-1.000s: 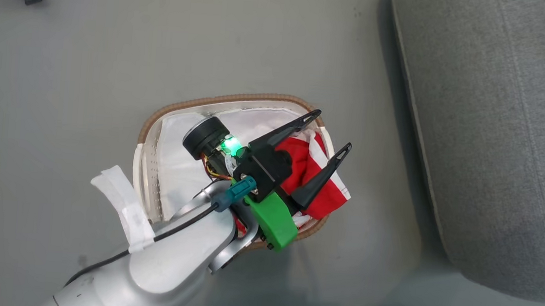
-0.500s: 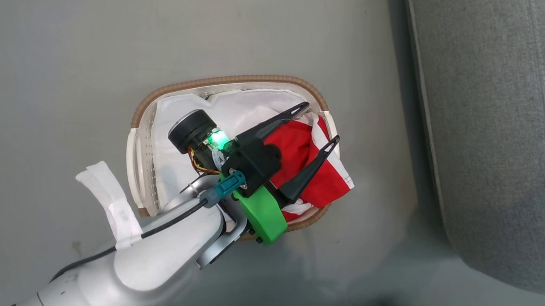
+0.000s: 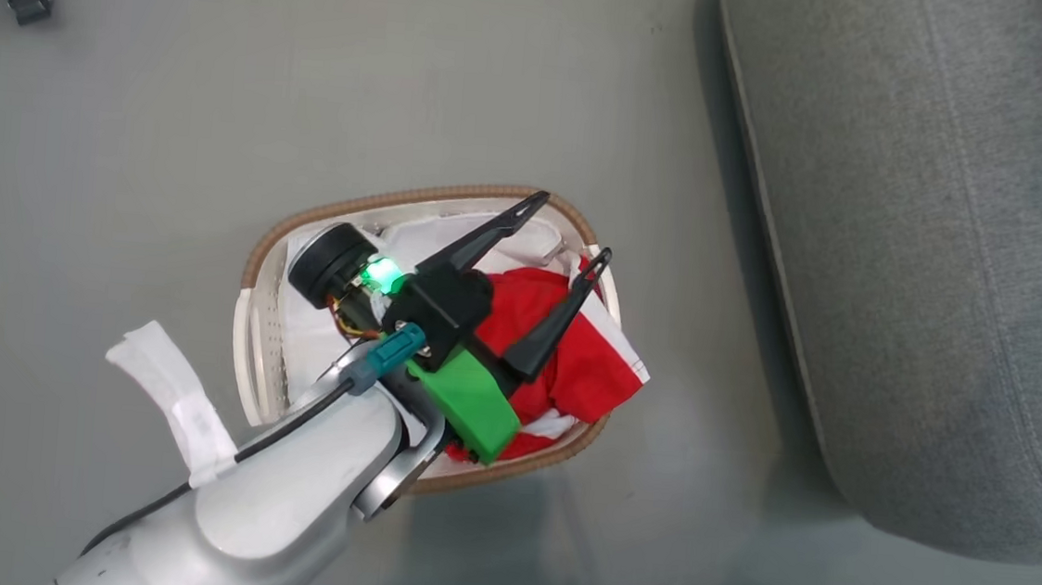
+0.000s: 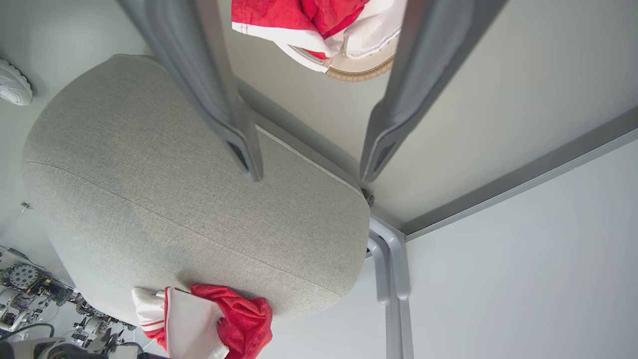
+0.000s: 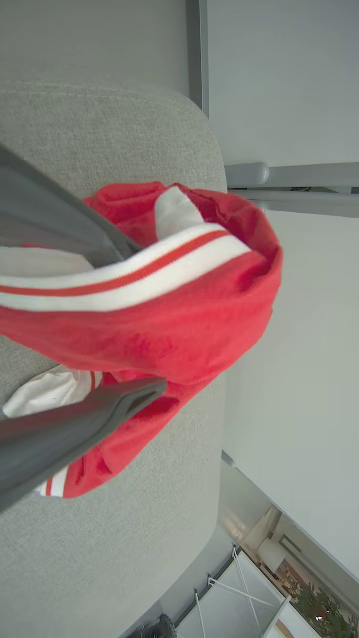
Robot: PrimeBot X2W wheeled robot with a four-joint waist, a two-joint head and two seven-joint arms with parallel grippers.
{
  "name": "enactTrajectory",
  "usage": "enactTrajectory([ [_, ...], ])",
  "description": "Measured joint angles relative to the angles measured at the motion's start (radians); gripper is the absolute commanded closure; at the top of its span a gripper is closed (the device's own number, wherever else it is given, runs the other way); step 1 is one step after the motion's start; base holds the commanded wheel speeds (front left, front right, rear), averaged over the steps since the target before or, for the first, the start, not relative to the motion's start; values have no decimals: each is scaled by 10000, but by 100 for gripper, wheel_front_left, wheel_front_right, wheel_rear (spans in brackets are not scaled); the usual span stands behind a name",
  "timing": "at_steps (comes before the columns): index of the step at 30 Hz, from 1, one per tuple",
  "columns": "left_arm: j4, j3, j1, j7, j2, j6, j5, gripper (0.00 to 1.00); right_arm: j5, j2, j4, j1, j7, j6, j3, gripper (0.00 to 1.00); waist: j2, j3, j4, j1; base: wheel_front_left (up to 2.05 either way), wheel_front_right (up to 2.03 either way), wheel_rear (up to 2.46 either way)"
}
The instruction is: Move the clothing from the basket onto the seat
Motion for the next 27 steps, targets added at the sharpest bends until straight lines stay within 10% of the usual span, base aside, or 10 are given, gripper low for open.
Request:
enactTrajectory([
  [11,570,752,891,-424,-150,205,-566,0,548,-303,-848,96,111,0,1377,0,0,-1561,108,-1,0,0,0],
  [27,276,3994,3584,-499,-180,537,-426,0,1256,1419,-3080,3582,-54,0,2013,0,0,-3506,825,-2,0,0,0],
])
